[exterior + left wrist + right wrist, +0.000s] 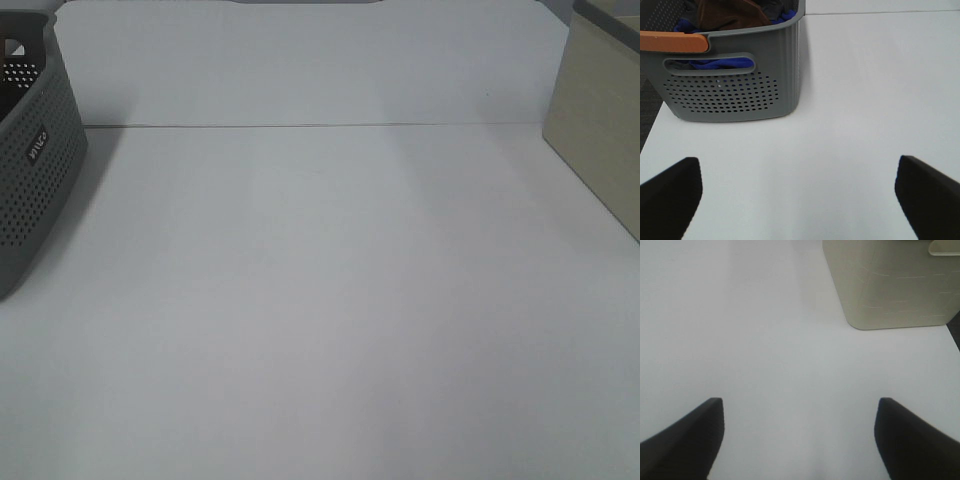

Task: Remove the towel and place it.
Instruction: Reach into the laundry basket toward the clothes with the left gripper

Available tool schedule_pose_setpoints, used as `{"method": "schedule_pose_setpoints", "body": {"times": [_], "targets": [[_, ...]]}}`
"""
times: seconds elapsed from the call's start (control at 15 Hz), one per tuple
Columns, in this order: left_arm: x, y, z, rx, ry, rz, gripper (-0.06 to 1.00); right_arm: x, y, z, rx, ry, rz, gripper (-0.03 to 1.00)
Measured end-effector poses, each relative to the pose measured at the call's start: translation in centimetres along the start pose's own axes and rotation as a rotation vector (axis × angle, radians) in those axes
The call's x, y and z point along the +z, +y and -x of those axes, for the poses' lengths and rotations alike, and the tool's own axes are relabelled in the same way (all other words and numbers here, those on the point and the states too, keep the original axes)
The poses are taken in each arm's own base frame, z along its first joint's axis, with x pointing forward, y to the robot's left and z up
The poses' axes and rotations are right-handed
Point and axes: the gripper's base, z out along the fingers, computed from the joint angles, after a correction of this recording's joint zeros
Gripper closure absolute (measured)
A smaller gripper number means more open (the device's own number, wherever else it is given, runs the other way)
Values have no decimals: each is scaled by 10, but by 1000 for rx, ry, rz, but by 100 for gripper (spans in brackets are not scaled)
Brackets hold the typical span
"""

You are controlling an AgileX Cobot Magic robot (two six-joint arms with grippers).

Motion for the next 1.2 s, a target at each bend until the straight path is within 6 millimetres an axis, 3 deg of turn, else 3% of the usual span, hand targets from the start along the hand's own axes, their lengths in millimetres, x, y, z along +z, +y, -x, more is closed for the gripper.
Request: {"method": "schedule_pose_setpoints", "body": {"times": [1.2], "targets": [[0,0,0,0,0,0,-3,0,0,0,0,0,0,17]]}}
